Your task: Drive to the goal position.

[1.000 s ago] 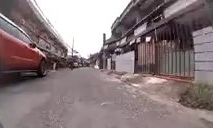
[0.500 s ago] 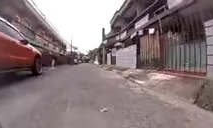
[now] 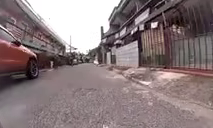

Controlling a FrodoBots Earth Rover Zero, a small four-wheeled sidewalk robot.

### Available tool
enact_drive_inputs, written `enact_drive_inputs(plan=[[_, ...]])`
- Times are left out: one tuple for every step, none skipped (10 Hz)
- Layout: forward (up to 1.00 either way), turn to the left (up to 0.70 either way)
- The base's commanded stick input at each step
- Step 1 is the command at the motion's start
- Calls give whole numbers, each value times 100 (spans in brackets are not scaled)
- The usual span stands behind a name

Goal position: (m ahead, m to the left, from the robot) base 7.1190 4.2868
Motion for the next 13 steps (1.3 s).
enact_drive_inputs(plan=[[70,0],[70,0],[70,0],[70,0],[70,0],[70,0],[70,0],[70,0],[70,0],[70,0],[70,0],[70,4],[70,11]])
